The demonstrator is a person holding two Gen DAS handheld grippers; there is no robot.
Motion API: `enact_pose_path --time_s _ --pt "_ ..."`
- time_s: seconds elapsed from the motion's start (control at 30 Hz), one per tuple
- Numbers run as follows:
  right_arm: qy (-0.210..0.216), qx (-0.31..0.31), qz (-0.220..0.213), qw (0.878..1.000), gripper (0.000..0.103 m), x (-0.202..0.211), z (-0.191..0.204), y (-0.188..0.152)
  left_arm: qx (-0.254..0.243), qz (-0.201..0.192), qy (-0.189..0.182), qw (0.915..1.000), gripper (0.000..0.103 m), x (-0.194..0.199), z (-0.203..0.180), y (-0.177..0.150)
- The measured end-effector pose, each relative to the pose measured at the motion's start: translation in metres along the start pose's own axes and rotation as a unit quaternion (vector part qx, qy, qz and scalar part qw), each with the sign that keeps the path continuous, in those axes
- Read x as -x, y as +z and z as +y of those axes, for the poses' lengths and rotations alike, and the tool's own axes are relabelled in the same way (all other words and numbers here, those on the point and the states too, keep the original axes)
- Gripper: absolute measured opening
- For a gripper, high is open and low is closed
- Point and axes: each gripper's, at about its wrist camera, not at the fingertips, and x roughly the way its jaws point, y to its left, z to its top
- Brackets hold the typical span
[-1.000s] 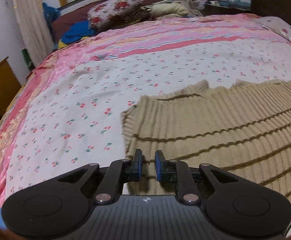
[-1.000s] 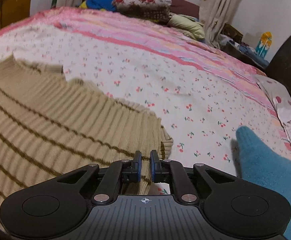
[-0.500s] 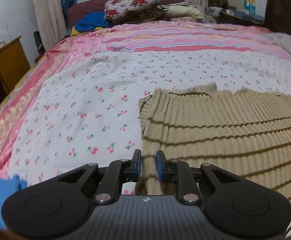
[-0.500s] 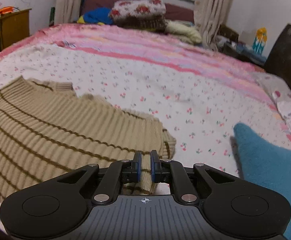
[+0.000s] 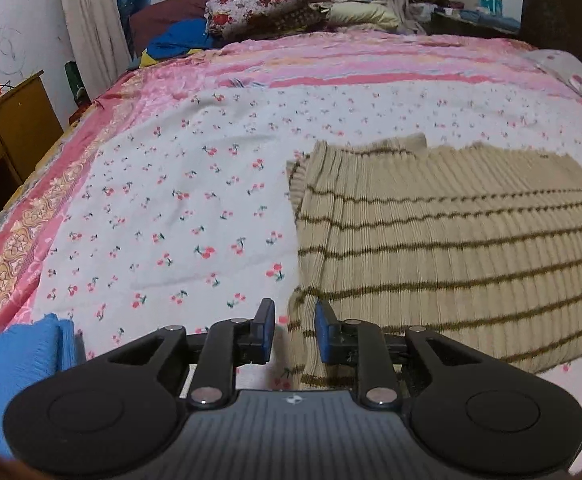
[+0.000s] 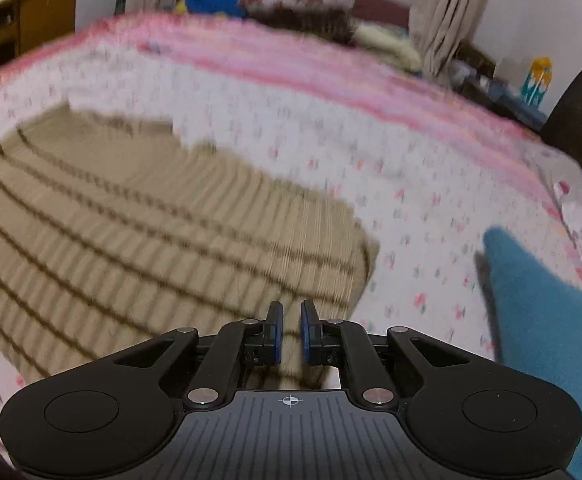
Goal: Fold small clothes
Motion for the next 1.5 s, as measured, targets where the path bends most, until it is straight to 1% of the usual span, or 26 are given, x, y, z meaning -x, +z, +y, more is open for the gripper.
enact_pose_path --time_s 0.07,0.13,0.27,0.33,0.53,0.67,0.77,0.87,0.93,0.97,1.07,1.17,1.27,1.33,1.37,1.4,1.47,1.5 --pt "-0.005 0.000 -0.005 1.000 0.011 0.003 0.002 -0.002 -0.006 -0.002 0.000 1.0000 0.029 0.002 -0.003 -0.002" --pt "-0.002 -0.007 -0.016 1.000 0.011 0.011 0.003 -0.001 -0.001 -0.007 -0.004 1.0000 0.030 0.006 -0.002 -0.004" --pt "-0.005 0.006 -0.021 1.000 0.011 0.017 0.008 0.000 0.011 0.000 -0.008 0.9999 0.036 0.008 0.002 -0.010" --pt "-0.003 0.006 -0.021 1.000 0.011 0.017 0.009 0.003 0.014 0.005 -0.012 0.9998 0.037 0.007 0.003 -0.013" --pt "0.008 0.007 -0.026 1.000 0.011 0.018 0.018 0.009 0.036 0.005 -0.035 0.9987 0.038 0.009 0.005 -0.014" --pt "0.015 0.016 -0.027 0.999 0.011 0.019 0.025 0.011 0.082 -0.003 -0.072 0.9940 0.038 0.017 0.016 -0.017" --pt "0.020 0.016 -0.028 0.999 0.012 0.018 0.027 0.013 0.079 -0.005 -0.074 0.9941 0.041 0.019 0.015 -0.017" --pt "0.023 0.018 -0.030 0.999 0.011 0.018 0.031 0.016 0.072 -0.010 -0.075 0.9946 0.041 0.014 0.011 -0.009" --pt "0.027 0.018 -0.030 0.999 0.011 0.018 0.034 0.017 0.071 -0.015 -0.083 0.9939 0.042 0.009 0.011 0.001" --pt "0.029 0.018 -0.031 0.999 0.011 0.019 0.035 0.018 0.065 -0.010 -0.084 0.9943 0.045 0.004 0.010 0.004" --pt "0.030 0.021 -0.030 0.999 0.012 0.020 0.037 0.016 0.053 0.007 -0.067 0.9963 0.045 -0.010 0.009 0.004" --pt "0.033 0.018 -0.031 0.999 0.012 0.021 0.034 0.015 0.067 0.003 -0.069 0.9954 0.046 -0.011 0.017 0.004" --pt "0.034 0.016 -0.027 0.999 0.012 0.018 0.033 0.014 0.072 -0.004 -0.077 0.9944 0.048 -0.016 0.021 0.013" --pt "0.036 0.013 -0.025 0.999 0.012 0.016 0.034 0.015 0.061 0.011 -0.081 0.9948 0.054 -0.028 0.019 0.016" --pt "0.037 0.012 -0.025 0.999 0.012 0.016 0.034 0.015 0.061 0.019 -0.081 0.9947 0.059 -0.035 0.018 0.015" --pt "0.039 0.012 -0.026 0.999 0.012 0.016 0.035 0.016 0.068 0.021 -0.086 0.9937 0.061 -0.038 0.020 0.014" --pt "0.042 0.013 -0.029 0.999 0.012 0.017 0.036 0.016 0.087 0.023 -0.097 0.9911 0.061 -0.039 0.024 0.014" --pt "0.044 0.014 -0.030 0.998 0.012 0.018 0.037 0.016 0.094 0.025 -0.105 0.9897 0.059 -0.038 0.026 0.013"
